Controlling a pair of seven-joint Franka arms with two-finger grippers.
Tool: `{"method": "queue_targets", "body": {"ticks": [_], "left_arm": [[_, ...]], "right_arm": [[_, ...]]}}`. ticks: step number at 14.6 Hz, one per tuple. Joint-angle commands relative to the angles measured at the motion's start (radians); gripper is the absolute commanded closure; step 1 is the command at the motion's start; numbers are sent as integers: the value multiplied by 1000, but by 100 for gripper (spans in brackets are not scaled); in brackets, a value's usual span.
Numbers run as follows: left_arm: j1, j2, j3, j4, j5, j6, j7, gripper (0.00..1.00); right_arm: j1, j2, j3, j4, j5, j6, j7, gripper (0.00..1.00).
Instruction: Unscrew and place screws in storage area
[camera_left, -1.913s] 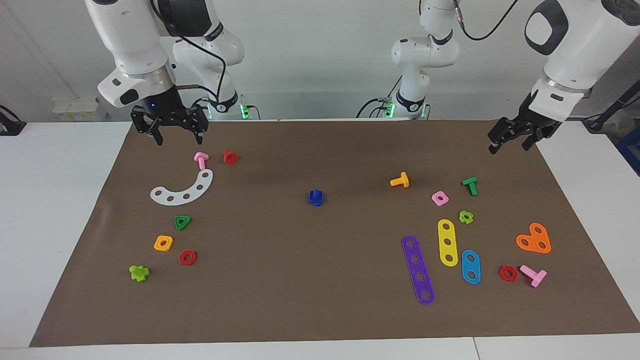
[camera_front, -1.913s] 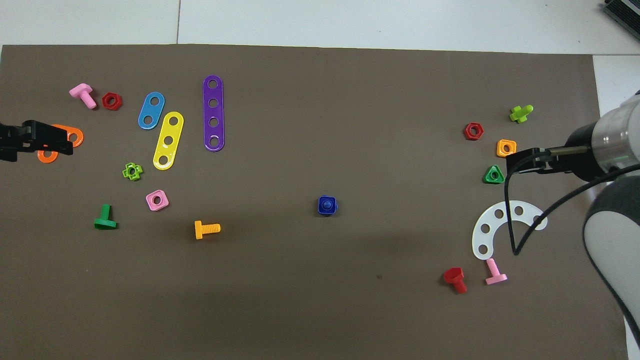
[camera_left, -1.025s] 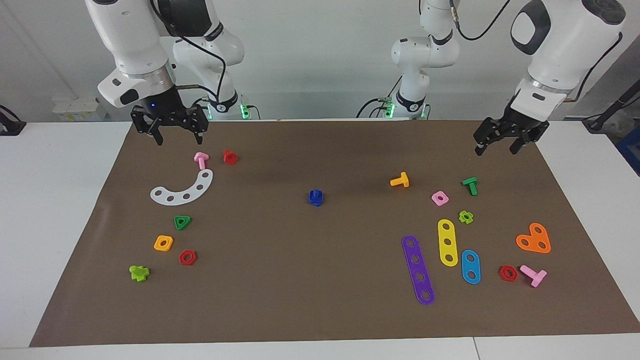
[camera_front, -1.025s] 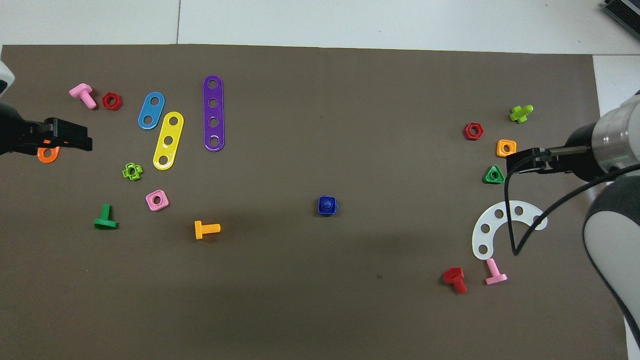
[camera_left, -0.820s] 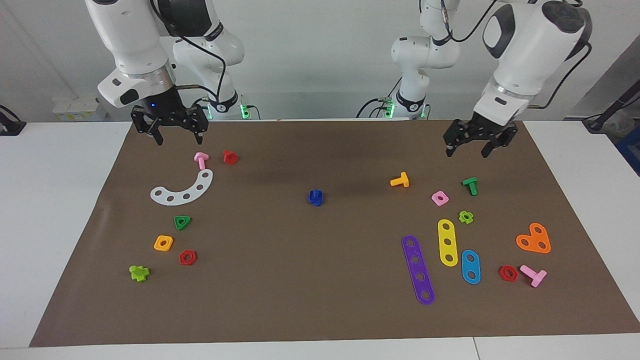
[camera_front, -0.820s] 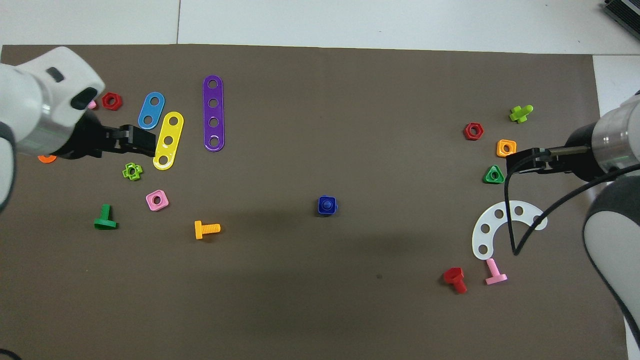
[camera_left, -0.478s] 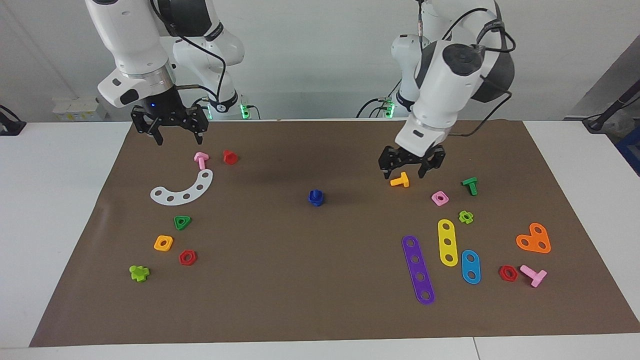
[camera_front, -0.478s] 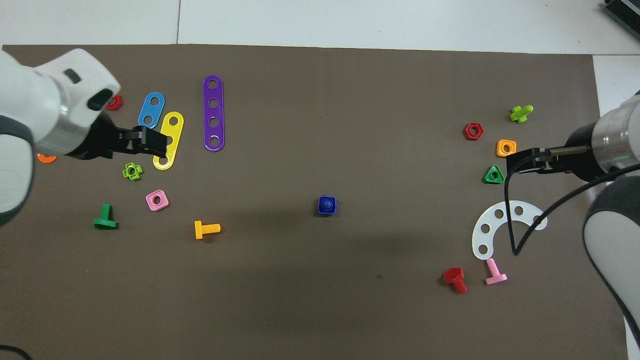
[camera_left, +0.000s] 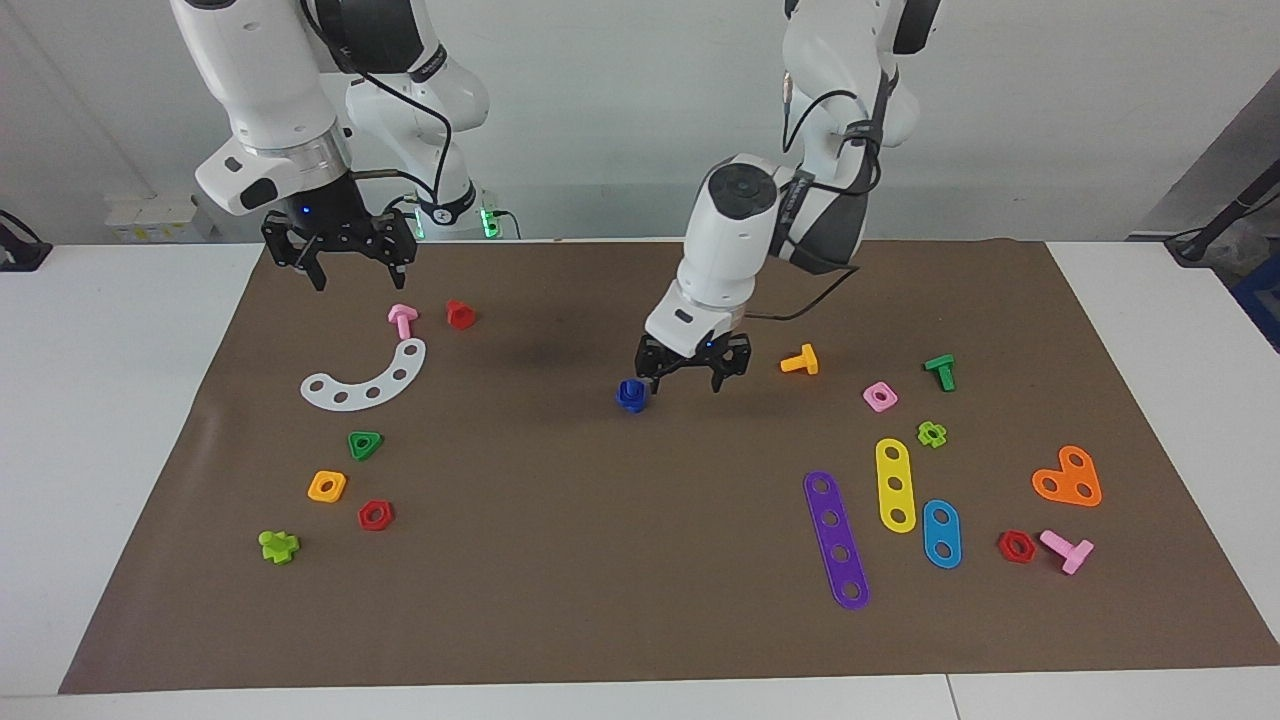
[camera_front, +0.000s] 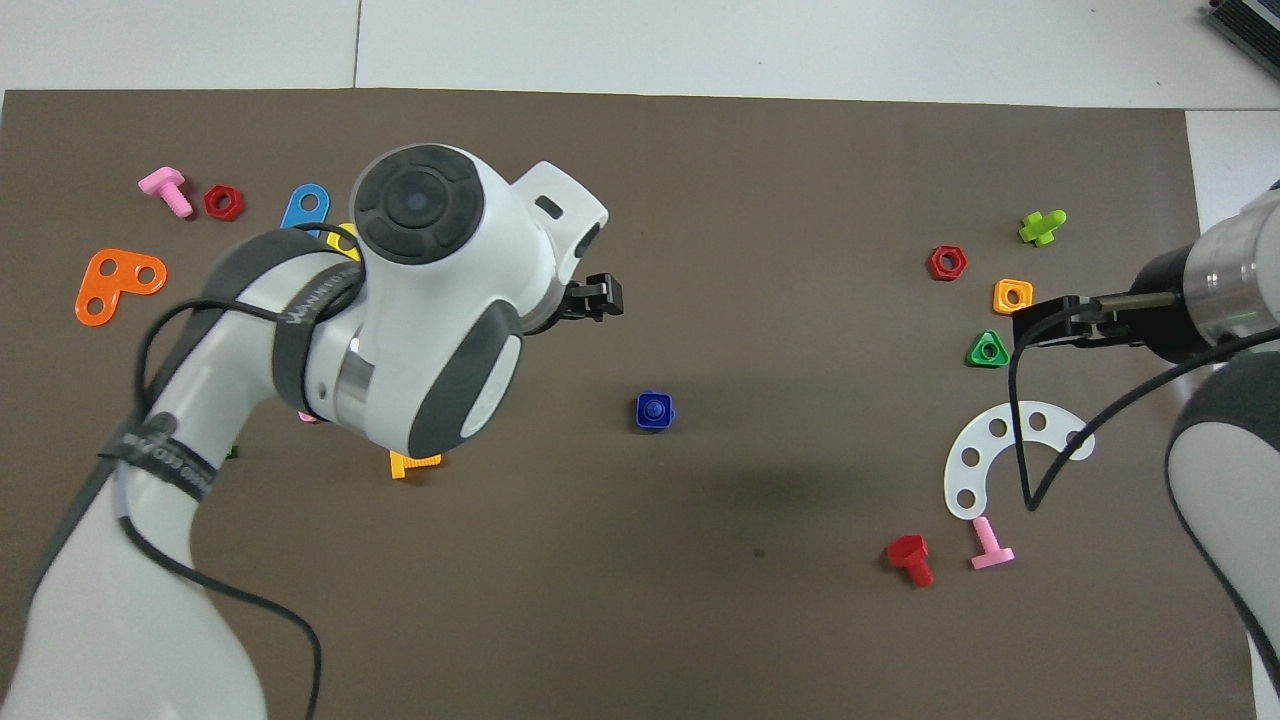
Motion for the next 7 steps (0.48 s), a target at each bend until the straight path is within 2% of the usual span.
{"method": "queue_targets", "body": {"ticks": [1, 4, 7], "left_arm": [[-66, 36, 20, -77, -3, 132, -20, 8], [-107, 39, 19, -174, 0, 242, -8, 12], [-129, 32, 19, -211, 20, 234, 6, 20]], "right_arm": [[-14, -18, 4, -24, -9, 20, 2, 0], [-29, -18, -3, -24, -6, 18, 2, 0], [-29, -18, -2, -24, 4, 12, 2, 0]]}}
